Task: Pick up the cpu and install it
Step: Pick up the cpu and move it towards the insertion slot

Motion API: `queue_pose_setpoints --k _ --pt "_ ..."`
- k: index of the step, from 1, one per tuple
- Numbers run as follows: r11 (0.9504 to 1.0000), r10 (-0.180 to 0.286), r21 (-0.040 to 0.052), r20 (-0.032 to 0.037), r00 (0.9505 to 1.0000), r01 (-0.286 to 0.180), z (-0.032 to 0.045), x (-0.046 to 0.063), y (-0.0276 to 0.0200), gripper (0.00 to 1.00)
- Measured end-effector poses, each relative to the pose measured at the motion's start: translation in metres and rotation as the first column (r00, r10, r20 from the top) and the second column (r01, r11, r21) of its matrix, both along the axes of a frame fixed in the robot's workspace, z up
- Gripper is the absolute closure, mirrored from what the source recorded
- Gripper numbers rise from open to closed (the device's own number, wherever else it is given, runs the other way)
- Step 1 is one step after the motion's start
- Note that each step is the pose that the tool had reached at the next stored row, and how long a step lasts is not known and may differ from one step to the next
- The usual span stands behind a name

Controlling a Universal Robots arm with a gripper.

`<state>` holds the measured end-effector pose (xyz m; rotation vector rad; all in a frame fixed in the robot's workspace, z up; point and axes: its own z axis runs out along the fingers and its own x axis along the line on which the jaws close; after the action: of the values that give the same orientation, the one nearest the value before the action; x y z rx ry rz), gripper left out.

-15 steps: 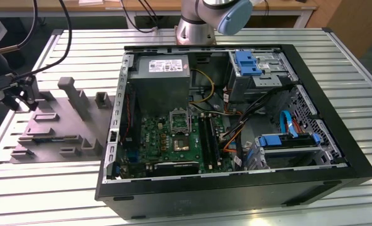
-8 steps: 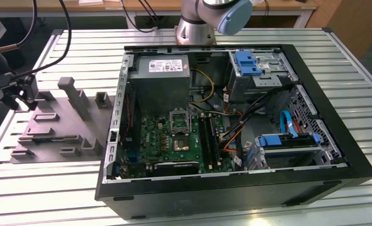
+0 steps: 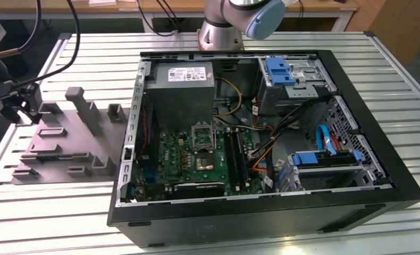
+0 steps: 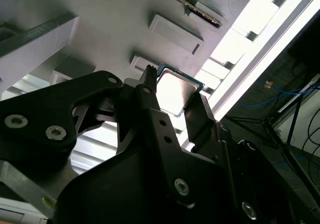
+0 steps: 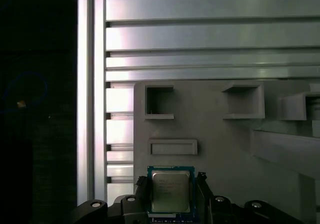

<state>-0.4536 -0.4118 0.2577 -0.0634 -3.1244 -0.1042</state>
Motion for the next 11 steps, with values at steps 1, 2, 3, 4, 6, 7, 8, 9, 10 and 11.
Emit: queue_pose_setpoints --k 1,2,3,4,6,7,8,9,10,11 --pt "1.0000 0.000 0.0000 0.0000 1.0000 0.000 0.0003 0.0000 0.0000 0.53" --pt "1.0000 0.000 0.0000 0.0000 1.0000 0.000 0.0006 0.0000 0.0000 0.53" --pt "1.0000 0.000 0.0000 0.0000 1.0000 0.000 0.0009 0.0000 0.0000 0.53" --pt "1.0000 0.000 0.0000 0.0000 1.0000 0.000 0.0012 0.0000 0.0000 0.53" --pt "1.0000 0.000 0.0000 0.0001 1.0000 0.000 0.0017 0.0000 0.0000 0.53" --pt "1.0000 0.000 0.0001 0.0001 1.0000 0.000 0.0020 0.0000 0.0000 0.53" --pt "1.0000 0.000 0.0000 0.0000 1.0000 0.000 0.0023 0.0000 0.0000 0.53" --pt "1.0000 0.000 0.0000 -0.0001 1.0000 0.000 0.0027 0.0000 0.0000 0.53" --pt "1.0000 0.000 0.0000 0.0000 1.0000 0.000 0.0029 0.0000 0.0000 0.53" --pt "1.0000 0.000 0.0000 0.0001 1.0000 0.000 0.0032 0.0000 0.0000 0.53"
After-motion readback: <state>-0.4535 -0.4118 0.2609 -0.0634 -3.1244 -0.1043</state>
